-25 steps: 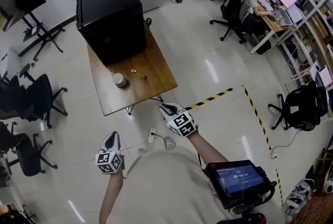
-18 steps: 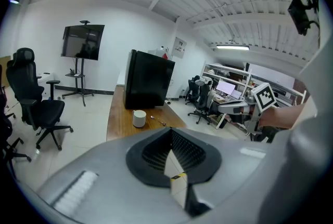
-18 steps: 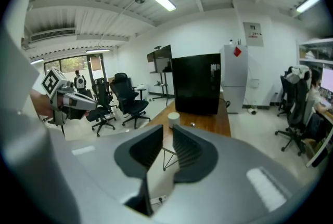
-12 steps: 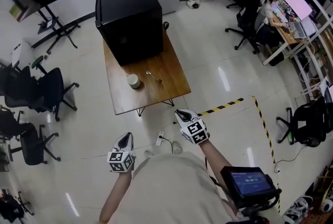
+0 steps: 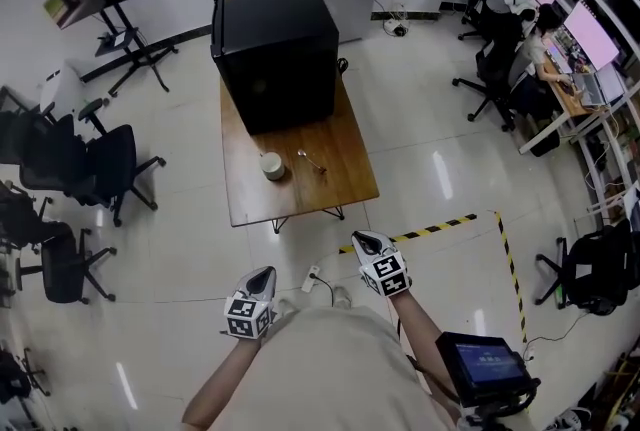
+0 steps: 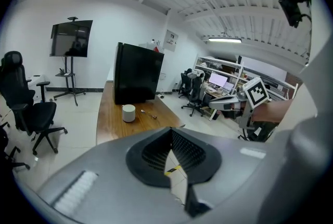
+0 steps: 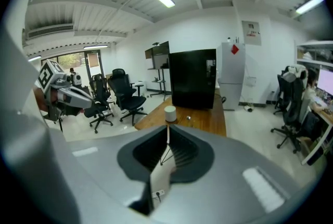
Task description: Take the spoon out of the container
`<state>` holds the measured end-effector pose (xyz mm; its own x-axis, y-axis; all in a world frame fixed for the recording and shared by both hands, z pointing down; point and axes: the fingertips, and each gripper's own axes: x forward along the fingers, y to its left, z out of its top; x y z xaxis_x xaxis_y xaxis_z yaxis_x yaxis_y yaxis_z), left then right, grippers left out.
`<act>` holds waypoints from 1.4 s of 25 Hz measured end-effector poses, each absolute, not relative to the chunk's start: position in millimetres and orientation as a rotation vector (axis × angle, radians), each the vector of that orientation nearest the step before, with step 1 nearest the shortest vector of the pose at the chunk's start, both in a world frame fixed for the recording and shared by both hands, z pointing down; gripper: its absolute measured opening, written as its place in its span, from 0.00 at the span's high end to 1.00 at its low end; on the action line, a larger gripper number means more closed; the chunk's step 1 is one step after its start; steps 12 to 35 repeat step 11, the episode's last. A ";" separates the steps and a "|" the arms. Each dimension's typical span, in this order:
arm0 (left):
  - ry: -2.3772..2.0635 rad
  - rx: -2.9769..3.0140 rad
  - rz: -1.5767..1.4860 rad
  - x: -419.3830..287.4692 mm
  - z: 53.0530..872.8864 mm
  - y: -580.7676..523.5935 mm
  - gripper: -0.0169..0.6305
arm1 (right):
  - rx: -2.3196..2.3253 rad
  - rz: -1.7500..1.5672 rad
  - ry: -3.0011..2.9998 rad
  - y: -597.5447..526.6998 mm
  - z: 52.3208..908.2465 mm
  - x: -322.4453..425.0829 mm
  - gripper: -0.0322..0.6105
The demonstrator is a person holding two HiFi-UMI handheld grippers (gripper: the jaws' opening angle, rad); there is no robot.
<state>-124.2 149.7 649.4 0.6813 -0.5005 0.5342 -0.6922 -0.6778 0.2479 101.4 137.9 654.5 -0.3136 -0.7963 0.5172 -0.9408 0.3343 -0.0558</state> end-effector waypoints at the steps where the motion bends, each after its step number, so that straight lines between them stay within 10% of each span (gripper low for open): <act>1: -0.921 2.463 0.605 -121.3 650.0 149.9 0.97 | 1.534 0.495 -2.212 137.0 653.7 102.0 0.93; 35: -0.895 2.476 0.649 -92.5 652.0 157.0 0.97 | 1.567 0.506 -2.267 142.7 645.7 119.6 0.95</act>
